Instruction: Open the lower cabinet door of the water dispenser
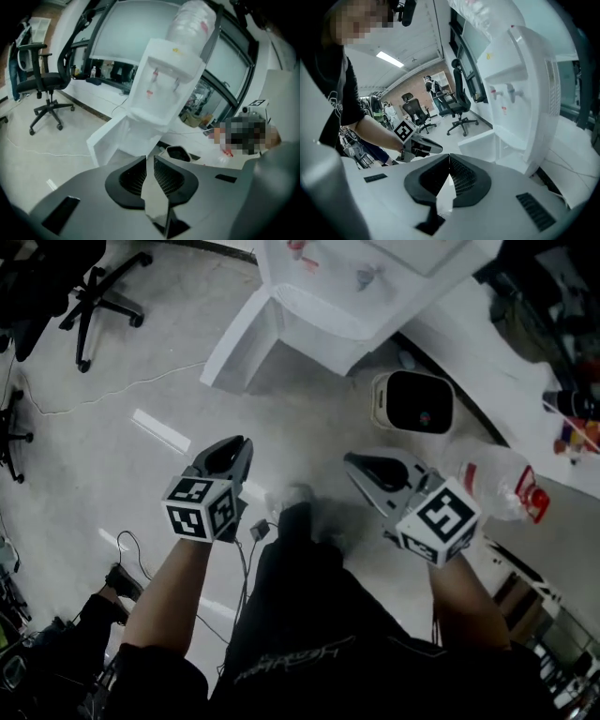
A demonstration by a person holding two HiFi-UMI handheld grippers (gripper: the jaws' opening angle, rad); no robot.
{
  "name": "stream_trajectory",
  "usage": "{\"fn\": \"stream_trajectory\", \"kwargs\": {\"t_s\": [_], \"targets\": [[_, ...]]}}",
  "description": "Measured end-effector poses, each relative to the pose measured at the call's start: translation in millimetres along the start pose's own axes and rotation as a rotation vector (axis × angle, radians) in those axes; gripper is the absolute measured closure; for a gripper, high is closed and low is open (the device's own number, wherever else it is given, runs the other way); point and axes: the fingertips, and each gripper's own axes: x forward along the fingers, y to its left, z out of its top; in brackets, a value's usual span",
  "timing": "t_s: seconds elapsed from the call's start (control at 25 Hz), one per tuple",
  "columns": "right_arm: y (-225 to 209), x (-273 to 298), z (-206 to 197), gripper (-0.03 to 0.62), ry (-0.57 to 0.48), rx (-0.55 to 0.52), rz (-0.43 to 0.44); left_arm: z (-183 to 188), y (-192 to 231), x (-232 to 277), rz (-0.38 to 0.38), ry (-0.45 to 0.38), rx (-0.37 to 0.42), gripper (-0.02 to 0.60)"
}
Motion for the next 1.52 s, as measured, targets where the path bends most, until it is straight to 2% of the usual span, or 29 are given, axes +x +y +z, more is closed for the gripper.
{"fn": "stream_trajectory", "kwargs": {"t_s": [0.12,0.24,0.36,0.44,0.56,0.68,0.84,1.08,1.24,1.52], "targets": [[25,-39,27,0.580,-0.037,-0.031,0.005,28,-61,-44,-0.073,-0.089,-0.017,0.543],[59,-84,65,0.580,-0.100,-0.063,0.020,61,-124,-97,-0.180,-0.169,-0.007,0.550],[98,-131,100,0.580,-0.148,-0.117,0.041,88,-193,-160,-0.297,-0.236,0.049,0.565],[125,-163,117,0.580,-0.167,-0.121,0.058,100,-233,-205,-0.332,-0.262,0.117,0.573],[156,-209,145,0.580,-0.207,-0.120,0.077,118,-280,-263,-0.343,-0.296,0.198,0.577],[187,-249,166,0.580,-0.235,-0.145,0.094,127,-324,-312,-0.365,-0.332,0.246,0.578],[228,-293,203,0.580,-0.307,-0.210,0.117,146,-363,-367,-0.381,-0.429,0.262,0.577],[281,-346,245,0.580,-0.416,-0.223,0.225,171,-394,-427,-0.367,-0.496,0.244,0.577],[300,-367,254,0.580,-0.448,-0.245,0.259,191,-412,-458,-0.325,-0.560,0.303,0.577],[327,-380,256,0.580,-0.470,-0.273,0.282,197,-432,-488,-0.295,-0.605,0.385,0.581]]}}
